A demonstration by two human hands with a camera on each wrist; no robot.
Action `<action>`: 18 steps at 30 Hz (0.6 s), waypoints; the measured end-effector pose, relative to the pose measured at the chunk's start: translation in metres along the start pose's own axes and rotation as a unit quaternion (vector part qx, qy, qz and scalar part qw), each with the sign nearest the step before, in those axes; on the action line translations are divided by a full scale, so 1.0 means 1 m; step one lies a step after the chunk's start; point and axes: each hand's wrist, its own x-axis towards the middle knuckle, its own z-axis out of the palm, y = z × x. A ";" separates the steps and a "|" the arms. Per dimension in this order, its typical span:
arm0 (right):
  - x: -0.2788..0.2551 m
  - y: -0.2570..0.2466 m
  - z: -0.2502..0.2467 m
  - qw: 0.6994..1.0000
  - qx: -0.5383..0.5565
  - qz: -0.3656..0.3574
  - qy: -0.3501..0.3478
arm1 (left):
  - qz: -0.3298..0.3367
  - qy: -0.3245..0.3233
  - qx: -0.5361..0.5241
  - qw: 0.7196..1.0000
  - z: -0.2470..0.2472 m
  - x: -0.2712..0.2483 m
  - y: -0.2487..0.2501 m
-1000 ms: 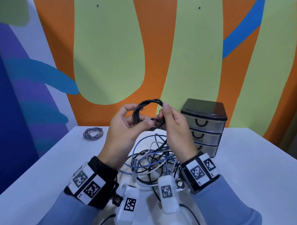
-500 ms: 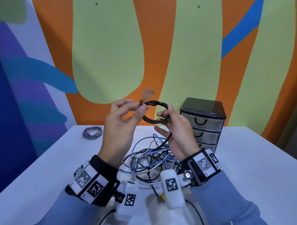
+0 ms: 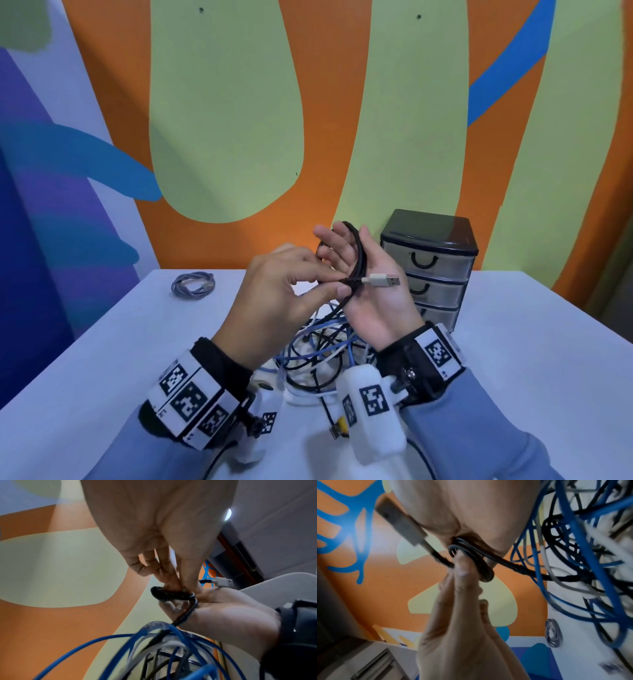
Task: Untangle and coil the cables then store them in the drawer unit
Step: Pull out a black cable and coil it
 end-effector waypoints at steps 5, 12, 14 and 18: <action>-0.007 0.007 0.011 0.998 -0.011 0.000 -0.056 | -0.027 0.052 0.003 0.998 0.003 0.000 0.006; -0.004 0.009 0.004 0.998 -0.045 -0.028 -0.037 | -0.039 -0.010 0.054 0.998 0.004 -0.001 0.007; -0.004 0.010 0.007 0.997 -0.066 -0.028 -0.037 | -0.040 -0.010 0.066 0.997 0.004 -0.001 0.007; -0.002 0.017 0.009 0.997 -0.052 -0.021 -0.050 | -0.042 0.010 0.096 0.994 0.004 -0.002 0.014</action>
